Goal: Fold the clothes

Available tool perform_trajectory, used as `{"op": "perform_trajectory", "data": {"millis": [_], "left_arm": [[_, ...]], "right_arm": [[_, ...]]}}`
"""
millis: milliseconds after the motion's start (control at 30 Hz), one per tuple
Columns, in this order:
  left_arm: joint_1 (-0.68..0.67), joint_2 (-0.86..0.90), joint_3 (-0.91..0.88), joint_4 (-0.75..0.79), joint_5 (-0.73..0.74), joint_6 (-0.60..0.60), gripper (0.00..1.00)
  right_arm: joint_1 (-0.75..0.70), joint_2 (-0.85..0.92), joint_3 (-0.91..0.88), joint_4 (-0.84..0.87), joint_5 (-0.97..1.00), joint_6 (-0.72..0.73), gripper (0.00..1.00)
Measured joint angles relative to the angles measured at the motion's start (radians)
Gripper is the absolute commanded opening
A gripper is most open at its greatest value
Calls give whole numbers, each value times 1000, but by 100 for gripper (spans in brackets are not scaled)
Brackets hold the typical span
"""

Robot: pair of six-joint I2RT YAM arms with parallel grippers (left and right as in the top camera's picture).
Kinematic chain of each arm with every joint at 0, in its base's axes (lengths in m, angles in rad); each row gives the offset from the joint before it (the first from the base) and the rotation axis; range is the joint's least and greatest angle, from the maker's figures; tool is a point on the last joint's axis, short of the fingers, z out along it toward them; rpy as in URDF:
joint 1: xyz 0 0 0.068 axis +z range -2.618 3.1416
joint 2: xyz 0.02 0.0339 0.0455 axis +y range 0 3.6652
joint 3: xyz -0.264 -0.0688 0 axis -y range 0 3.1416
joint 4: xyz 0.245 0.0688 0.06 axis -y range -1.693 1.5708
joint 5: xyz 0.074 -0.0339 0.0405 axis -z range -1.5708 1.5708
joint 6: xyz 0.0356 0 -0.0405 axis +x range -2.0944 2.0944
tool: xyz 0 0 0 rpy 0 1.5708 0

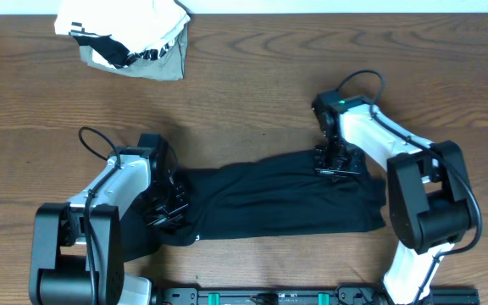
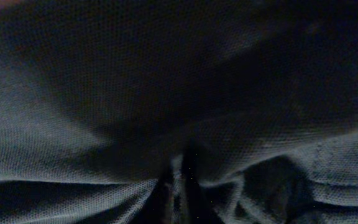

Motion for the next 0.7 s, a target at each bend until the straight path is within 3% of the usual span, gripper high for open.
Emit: {"op": "perform_trajectory", "data": {"millis": [467,700], "left_arm": [[0,-6,0,30,18,-4,7],[0,-7,7,27,13,-21,6]], "right_arm": [[-159,6,-43,-101,130,42,1],[-198,14,31,-181,207,49,1]]}}
